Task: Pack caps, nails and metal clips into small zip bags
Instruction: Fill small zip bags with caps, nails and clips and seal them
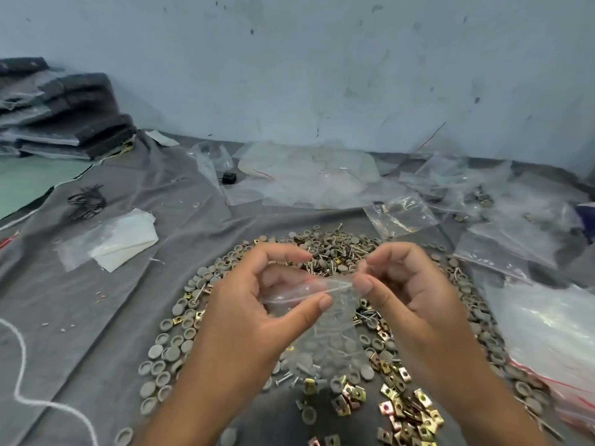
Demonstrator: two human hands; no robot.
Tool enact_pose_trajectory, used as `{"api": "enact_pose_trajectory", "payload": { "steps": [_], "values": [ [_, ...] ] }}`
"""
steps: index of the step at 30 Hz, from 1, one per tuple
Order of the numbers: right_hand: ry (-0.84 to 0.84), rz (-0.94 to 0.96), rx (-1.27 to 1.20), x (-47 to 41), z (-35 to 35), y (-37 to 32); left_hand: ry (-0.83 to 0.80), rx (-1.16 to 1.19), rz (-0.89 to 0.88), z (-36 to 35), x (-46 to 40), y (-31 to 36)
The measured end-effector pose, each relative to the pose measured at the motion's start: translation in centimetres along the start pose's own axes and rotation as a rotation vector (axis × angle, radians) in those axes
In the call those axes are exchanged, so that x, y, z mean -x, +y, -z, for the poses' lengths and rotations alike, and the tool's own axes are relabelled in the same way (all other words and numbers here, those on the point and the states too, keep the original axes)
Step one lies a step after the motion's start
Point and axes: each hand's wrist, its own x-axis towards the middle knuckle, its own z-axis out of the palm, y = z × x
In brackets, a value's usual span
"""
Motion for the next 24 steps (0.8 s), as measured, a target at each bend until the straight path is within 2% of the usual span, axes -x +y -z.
{"api": "enact_pose_trajectory", "payload": {
  "steps": [8,16,24],
  "values": [
    [0.071,0.001,-0.021,0.7,0.6,1.9,0.062,0.005,-0.043,-2.6,-1.0,-0.7],
    [0.101,0.020,-0.067,0.6,0.8,2.6,-0.001,0.057,-0.039,-4.0,-1.7,-0.3],
    [0.002,-0.020,-0.071,0.8,0.7,2.9,-0.023,0.053,0.027,-3.7,-1.1,-0.6]
  ]
}}
